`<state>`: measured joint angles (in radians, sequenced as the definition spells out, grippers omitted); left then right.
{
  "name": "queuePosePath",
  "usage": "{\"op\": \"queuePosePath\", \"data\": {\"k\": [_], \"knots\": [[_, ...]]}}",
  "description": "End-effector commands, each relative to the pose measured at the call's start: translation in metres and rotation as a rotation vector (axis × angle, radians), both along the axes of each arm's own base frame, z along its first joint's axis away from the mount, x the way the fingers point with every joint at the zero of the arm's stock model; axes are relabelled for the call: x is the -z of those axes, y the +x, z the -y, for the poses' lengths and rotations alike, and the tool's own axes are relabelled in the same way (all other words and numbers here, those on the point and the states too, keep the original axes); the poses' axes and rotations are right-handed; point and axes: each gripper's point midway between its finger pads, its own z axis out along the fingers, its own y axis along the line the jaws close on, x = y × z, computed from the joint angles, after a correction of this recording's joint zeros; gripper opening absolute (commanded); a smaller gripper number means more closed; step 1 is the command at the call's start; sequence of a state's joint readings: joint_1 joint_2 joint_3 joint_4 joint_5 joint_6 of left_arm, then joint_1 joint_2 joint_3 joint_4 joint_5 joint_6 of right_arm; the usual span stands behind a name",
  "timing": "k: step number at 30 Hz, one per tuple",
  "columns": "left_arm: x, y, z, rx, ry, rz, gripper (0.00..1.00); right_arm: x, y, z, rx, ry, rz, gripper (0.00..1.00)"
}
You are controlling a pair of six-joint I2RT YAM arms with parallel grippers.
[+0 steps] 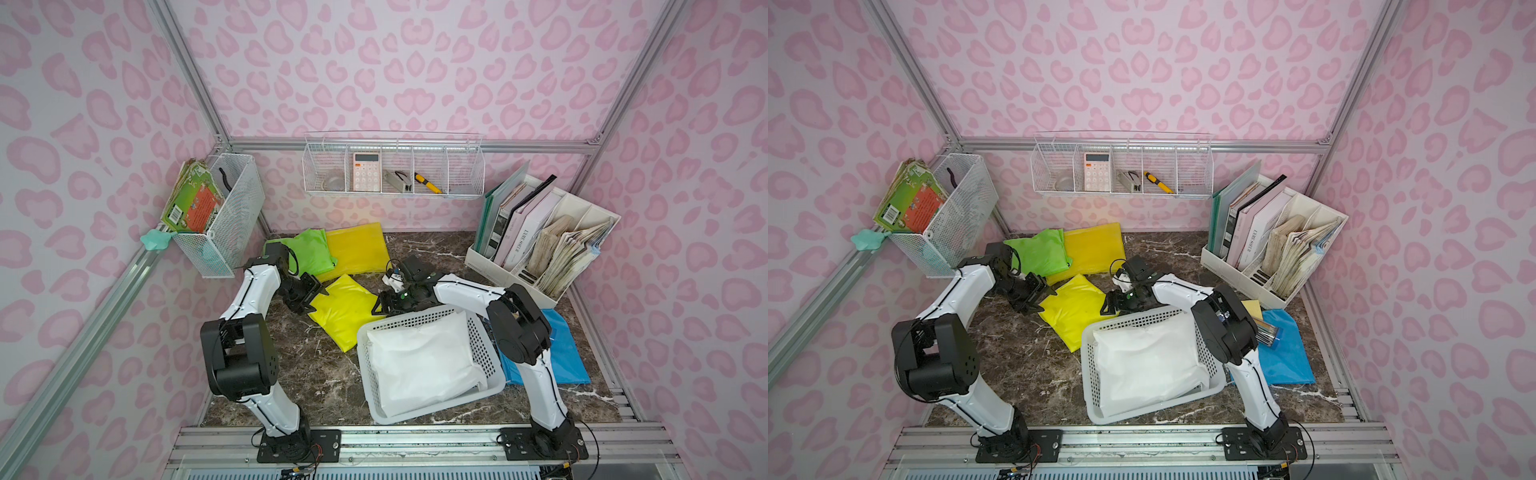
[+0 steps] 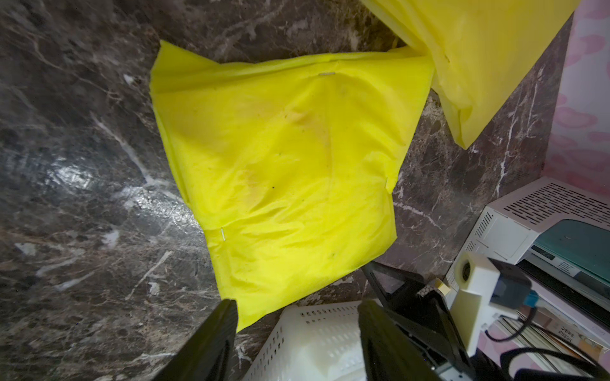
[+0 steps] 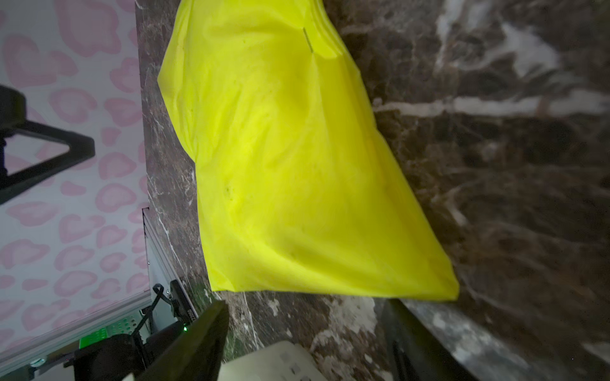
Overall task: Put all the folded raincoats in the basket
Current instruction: Adjust the raincoat at the center of the board, then pick up the raincoat from the center of the board.
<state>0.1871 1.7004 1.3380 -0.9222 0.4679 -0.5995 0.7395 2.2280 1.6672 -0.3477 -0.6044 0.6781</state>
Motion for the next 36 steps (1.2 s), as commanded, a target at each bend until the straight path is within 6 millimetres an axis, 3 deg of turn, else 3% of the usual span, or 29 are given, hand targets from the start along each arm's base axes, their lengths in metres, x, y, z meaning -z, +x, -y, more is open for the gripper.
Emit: {"op": "queuePosePath", "data": {"k": [1,5,10,14,18,21,24,27,31,36], "knots": [[-0.001,-0.007,0.0,0.009,0.001,0.005,0.64,-0.005,0.014,-0.022,0.05,0.078,-0.064,0.67],[-0.002,-0.017,-0.004,0.013,0.03,0.009,0.64,0.015,0.029,-0.035,0.084,0.088,-0.117,0.63],[-0.005,-0.031,-0.004,0.022,0.036,0.006,0.65,0.035,0.069,-0.039,0.115,0.047,-0.084,0.59],[-0.006,-0.037,-0.007,0.018,0.059,0.004,0.66,0.021,0.11,-0.044,0.11,0.063,0.015,0.59],[-0.001,-0.029,-0.003,0.014,0.02,0.001,0.66,-0.002,0.141,-0.037,0.145,0.111,0.08,0.61],[0.007,-0.02,-0.001,0.003,-0.006,-0.009,0.65,-0.012,0.127,-0.032,0.113,0.106,0.069,0.64],[0.018,-0.01,-0.003,-0.015,-0.014,-0.019,0.63,-0.008,0.11,-0.019,0.124,0.015,0.092,0.66],[0.028,0.001,-0.005,-0.036,-0.027,-0.028,0.61,-0.004,0.093,-0.016,0.128,0.04,0.066,0.67],[0.038,0.008,-0.007,-0.056,-0.02,-0.035,0.59,0.011,0.066,-0.024,0.091,0.079,-0.007,0.67],[0.054,0.003,-0.006,-0.062,-0.032,-0.078,0.58,0.017,0.058,-0.042,0.086,0.147,-0.001,0.64]]}}
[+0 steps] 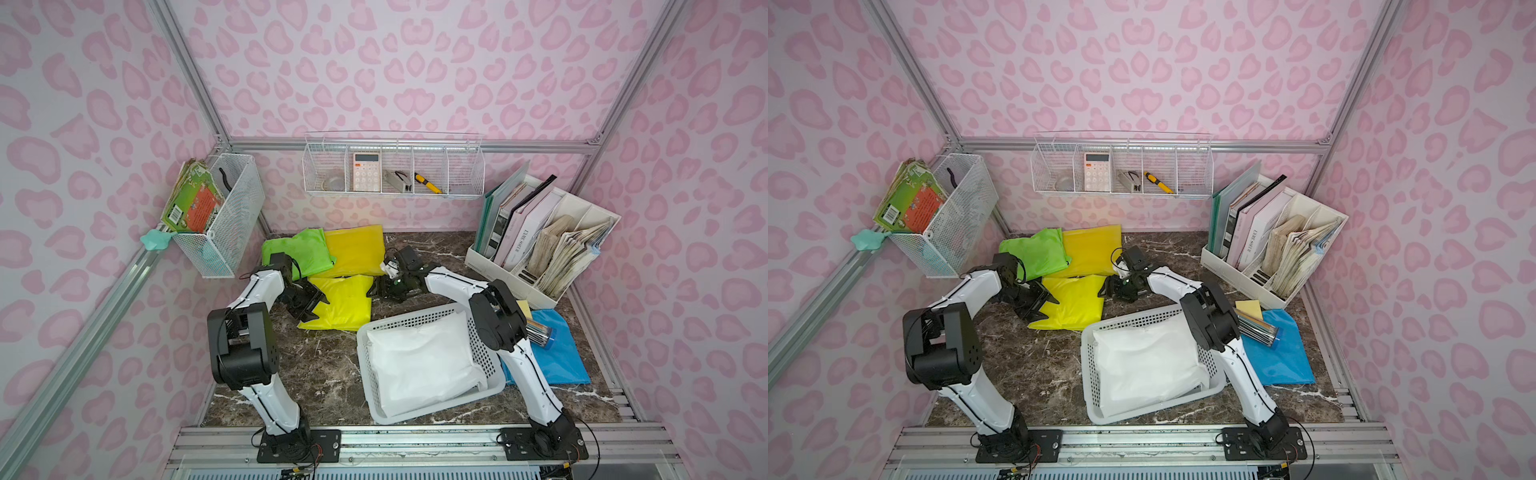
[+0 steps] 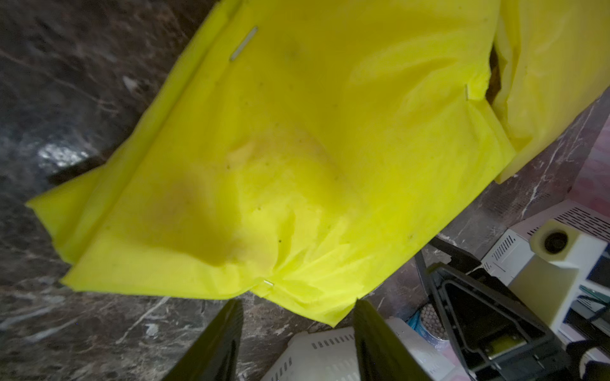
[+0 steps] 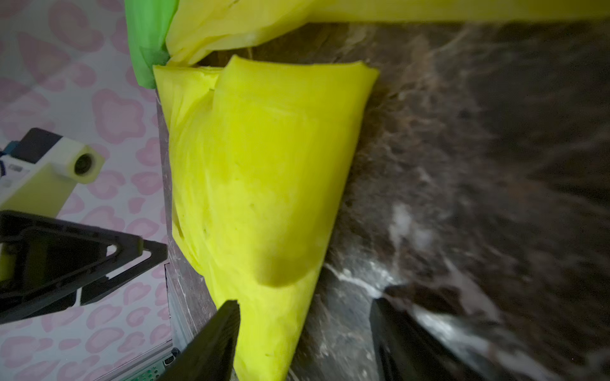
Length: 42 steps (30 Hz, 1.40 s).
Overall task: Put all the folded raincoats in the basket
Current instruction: Pick up the raincoat from the center of the board.
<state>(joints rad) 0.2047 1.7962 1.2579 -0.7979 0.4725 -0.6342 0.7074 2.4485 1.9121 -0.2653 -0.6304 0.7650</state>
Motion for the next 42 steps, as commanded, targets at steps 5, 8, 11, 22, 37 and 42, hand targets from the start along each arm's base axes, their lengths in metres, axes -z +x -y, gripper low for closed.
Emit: {"op": "queuePosePath", "data": {"k": [5,8,11,22,37,42], "knots": [[0.004,-0.011,0.002,-0.01,-0.006,-0.012,0.58,0.006,0.003,-0.02,0.023,0.113,-0.035,0.55],[0.002,-0.013,0.003,-0.008,-0.006,-0.008,0.58,0.006,0.003,-0.023,0.02,0.131,-0.043,0.47],[0.0,-0.016,0.003,-0.006,-0.009,-0.008,0.58,0.006,0.003,-0.024,0.012,0.15,-0.059,0.31],[-0.029,-0.023,-0.004,0.019,0.063,0.043,0.66,-0.002,0.042,0.04,-0.008,0.072,-0.016,0.0],[0.002,0.026,-0.002,-0.01,0.009,0.184,0.72,0.035,0.035,0.058,-0.121,-0.1,-0.015,0.0],[0.017,0.043,-0.002,0.002,-0.013,0.188,0.65,0.038,0.033,0.058,-0.124,-0.107,-0.02,0.0]]}}
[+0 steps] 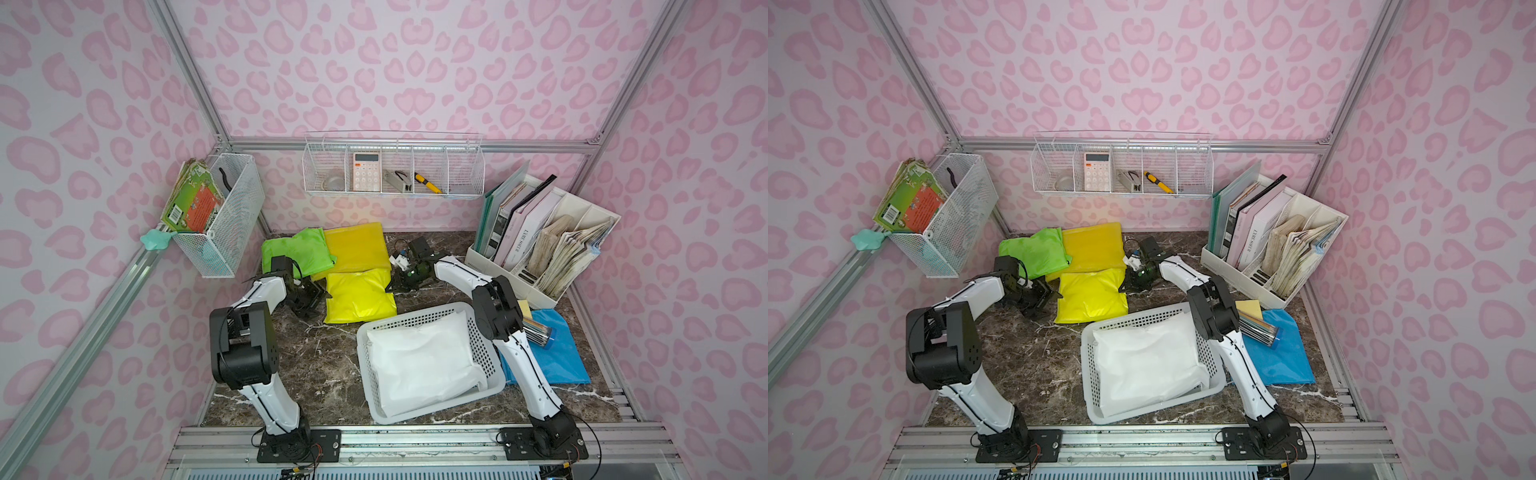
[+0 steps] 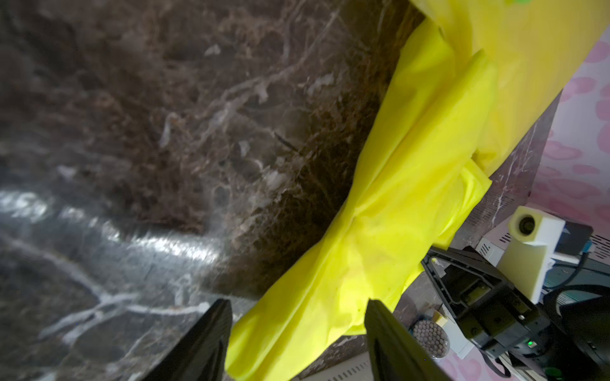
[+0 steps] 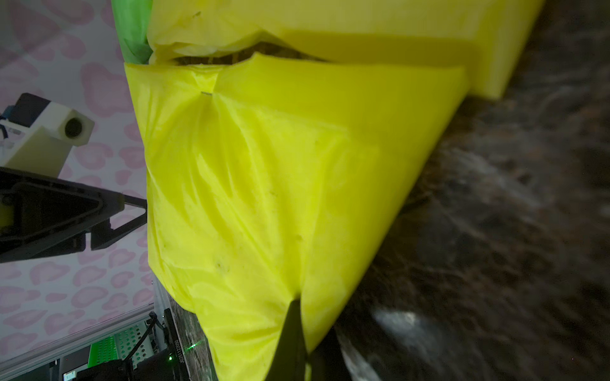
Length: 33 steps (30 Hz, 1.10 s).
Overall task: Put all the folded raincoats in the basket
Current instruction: Pick up the raincoat from the center of the board.
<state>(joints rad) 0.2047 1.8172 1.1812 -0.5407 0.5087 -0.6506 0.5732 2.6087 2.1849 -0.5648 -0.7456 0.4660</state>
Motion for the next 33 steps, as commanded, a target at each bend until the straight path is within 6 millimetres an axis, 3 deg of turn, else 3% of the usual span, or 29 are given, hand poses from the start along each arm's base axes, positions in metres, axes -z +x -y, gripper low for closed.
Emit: {"op": "queuePosePath", "data": {"k": [1,5,10,16,24,27,33], "knots": [[0.007,0.012,-0.002,0.004,0.0,0.026,0.62,0.02,-0.012,0.011,-0.002,-0.084,-0.042,0.0],[0.02,0.02,0.003,0.014,-0.037,0.025,0.46,0.019,-0.013,0.008,-0.004,-0.084,-0.043,0.0],[0.019,0.022,0.01,0.025,-0.083,0.074,0.32,0.02,-0.015,0.007,-0.008,-0.088,-0.042,0.0],[0.018,0.017,0.01,0.023,-0.076,0.066,0.0,0.014,-0.013,0.004,-0.004,-0.085,-0.033,0.0],[-0.007,-0.004,-0.004,-0.004,0.031,0.019,0.0,-0.03,-0.012,-0.009,-0.007,-0.038,0.028,0.0],[-0.027,-0.017,-0.005,-0.005,0.06,0.022,0.0,-0.058,-0.016,-0.021,-0.018,0.002,0.066,0.0],[-0.085,-0.048,-0.015,-0.027,0.161,0.057,0.0,-0.117,-0.017,-0.037,0.002,0.078,0.156,0.0]]}}
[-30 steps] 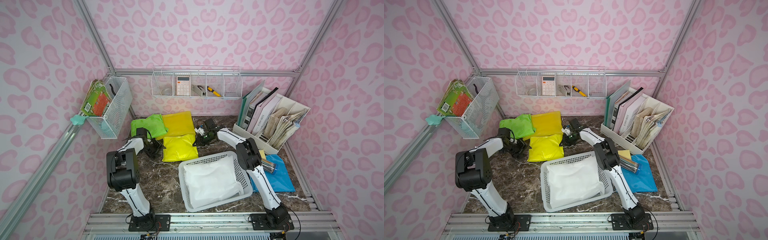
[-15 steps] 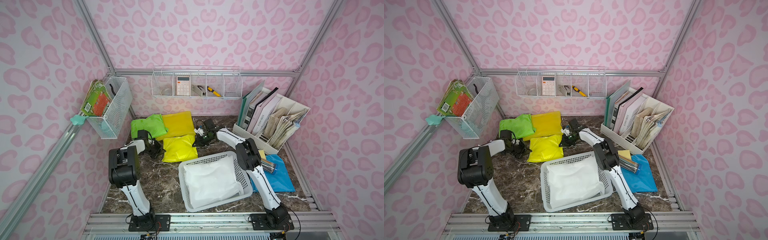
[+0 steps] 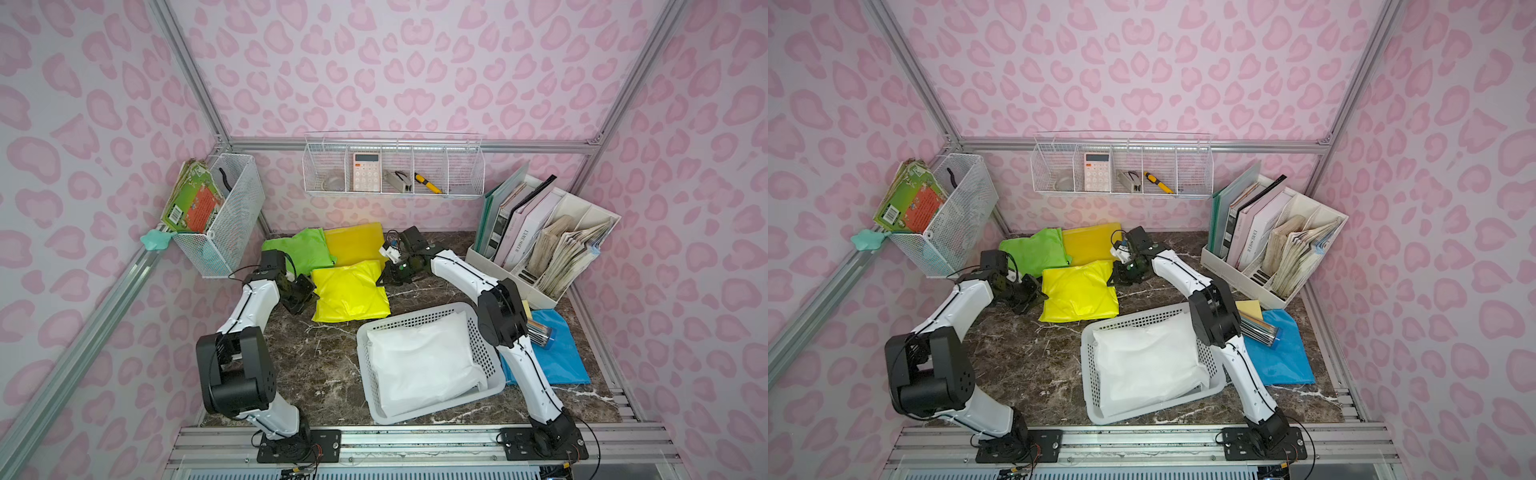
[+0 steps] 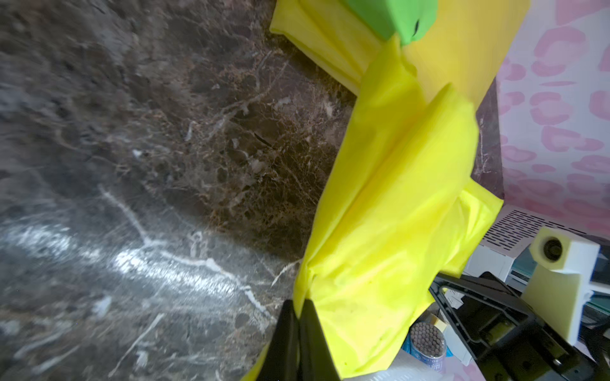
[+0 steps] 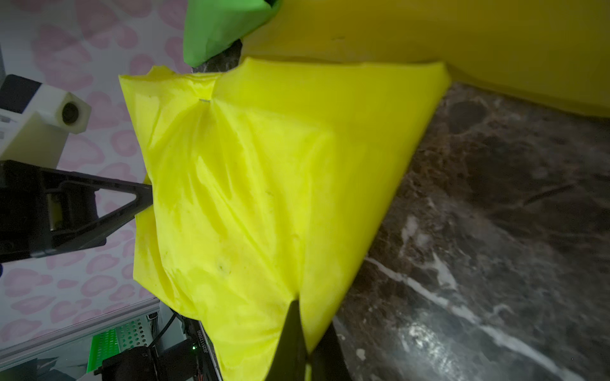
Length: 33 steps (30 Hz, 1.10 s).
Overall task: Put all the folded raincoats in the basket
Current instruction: Pick up the raincoat from the center of the board, then place the raincoat in the basket.
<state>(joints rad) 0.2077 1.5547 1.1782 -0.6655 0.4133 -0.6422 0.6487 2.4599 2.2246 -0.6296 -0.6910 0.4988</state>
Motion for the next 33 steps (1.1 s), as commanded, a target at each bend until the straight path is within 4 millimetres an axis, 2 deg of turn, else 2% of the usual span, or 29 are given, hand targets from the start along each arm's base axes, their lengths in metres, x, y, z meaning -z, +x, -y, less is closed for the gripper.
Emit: {"op": "queuePosePath", "data": {"k": [1,4,6,8,11,16,21,24,26,29,33], "knots": [[-0.021,-0.029,-0.003,-0.001,0.045,-0.044,0.0,-0.039,0.007,-0.007,0.033,0.059,0.063,0.0],[-0.056,-0.041,0.001,-0.003,0.042,0.0,0.0,-0.072,0.003,-0.004,0.04,0.091,0.093,0.0],[-0.069,-0.053,0.008,-0.009,0.008,0.004,0.0,-0.092,-0.004,0.001,0.038,0.103,0.111,0.0],[-0.072,-0.068,0.02,-0.029,-0.067,-0.021,0.0,-0.119,-0.015,0.012,0.037,0.125,0.148,0.0],[-0.068,-0.088,0.046,-0.014,-0.134,-0.051,0.0,-0.127,-0.03,0.039,0.049,0.113,0.135,0.0],[-0.066,-0.123,0.103,0.065,-0.127,-0.054,0.0,-0.11,-0.063,0.098,0.101,0.02,0.113,0.0],[-0.044,-0.154,0.16,0.147,-0.116,-0.084,0.0,-0.074,-0.114,0.178,0.189,-0.06,0.061,0.0],[-0.028,-0.161,0.195,0.213,-0.121,-0.092,0.0,-0.052,-0.136,0.217,0.239,-0.106,0.025,0.0],[-0.016,-0.165,0.212,0.245,-0.078,-0.116,0.0,-0.038,-0.148,0.233,0.249,-0.129,0.009,0.0],[0.0,-0.171,0.236,0.321,-0.014,-0.16,0.0,-0.024,-0.159,0.247,0.271,-0.134,-0.01,0.0],[0.025,-0.176,0.25,0.35,0.013,-0.201,0.0,-0.01,-0.163,0.253,0.286,-0.137,-0.037,0.0]]}}
